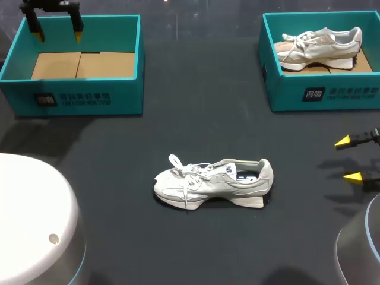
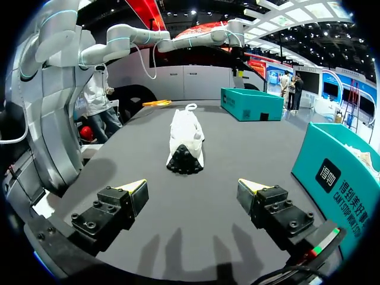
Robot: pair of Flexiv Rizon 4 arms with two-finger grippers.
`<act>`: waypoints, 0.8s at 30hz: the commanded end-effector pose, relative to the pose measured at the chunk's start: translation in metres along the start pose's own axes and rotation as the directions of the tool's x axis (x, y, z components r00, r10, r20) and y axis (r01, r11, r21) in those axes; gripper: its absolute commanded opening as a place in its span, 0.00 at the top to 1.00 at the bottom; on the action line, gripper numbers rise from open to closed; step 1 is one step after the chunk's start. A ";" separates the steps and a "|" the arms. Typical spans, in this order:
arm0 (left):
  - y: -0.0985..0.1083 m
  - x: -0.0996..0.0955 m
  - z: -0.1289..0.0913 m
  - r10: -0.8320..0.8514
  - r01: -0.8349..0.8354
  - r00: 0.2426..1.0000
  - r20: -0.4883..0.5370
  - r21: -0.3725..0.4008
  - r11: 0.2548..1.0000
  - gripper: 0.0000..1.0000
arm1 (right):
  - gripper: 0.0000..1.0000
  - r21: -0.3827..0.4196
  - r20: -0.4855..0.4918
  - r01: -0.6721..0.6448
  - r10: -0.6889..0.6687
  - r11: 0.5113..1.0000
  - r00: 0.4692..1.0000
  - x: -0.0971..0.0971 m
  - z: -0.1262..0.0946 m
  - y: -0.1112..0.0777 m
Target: Take the shoe out of the shoebox, open the shoe tongue, remove and reinsert the insole, then place the shoe into the shoebox
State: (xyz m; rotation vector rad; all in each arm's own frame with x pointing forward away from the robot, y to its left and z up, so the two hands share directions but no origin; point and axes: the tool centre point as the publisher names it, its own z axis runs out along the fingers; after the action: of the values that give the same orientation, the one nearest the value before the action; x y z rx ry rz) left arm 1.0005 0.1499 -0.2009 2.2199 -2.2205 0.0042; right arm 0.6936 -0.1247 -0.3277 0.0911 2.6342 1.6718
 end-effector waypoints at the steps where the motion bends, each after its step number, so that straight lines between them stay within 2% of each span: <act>1: 0.000 0.000 0.000 0.000 0.000 1.000 0.001 -0.001 1.000 0.00 | 0.00 -0.021 -0.028 0.039 -0.039 0.999 0.999 -0.004 0.004 -0.008; 3: 0.000 0.000 0.000 0.000 0.000 1.000 0.001 -0.001 1.000 0.00 | 0.00 -0.041 -0.016 0.059 -0.060 0.997 0.998 -0.003 0.002 -0.013; 16: 0.000 0.000 0.000 0.000 0.000 1.000 0.001 -0.001 1.000 0.00 | 0.00 -0.041 -0.016 0.059 -0.060 0.997 0.998 -0.003 0.002 -0.013; 20: 0.000 0.000 0.000 0.000 0.000 1.000 0.001 -0.001 1.000 0.00 | 0.00 -0.071 0.014 -0.013 0.014 0.997 1.000 -0.004 0.015 -0.034; 24: 0.000 0.000 0.000 0.000 0.000 1.000 0.001 -0.001 1.000 0.00 | 0.00 -0.100 0.035 -0.046 0.050 0.994 0.998 -0.003 0.022 -0.044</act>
State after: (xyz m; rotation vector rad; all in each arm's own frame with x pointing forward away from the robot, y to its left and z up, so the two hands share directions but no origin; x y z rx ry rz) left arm 1.0005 0.1499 -0.2009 2.2199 -2.2205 0.0042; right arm 0.6976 -0.1265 -0.3655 0.1791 2.5636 1.7709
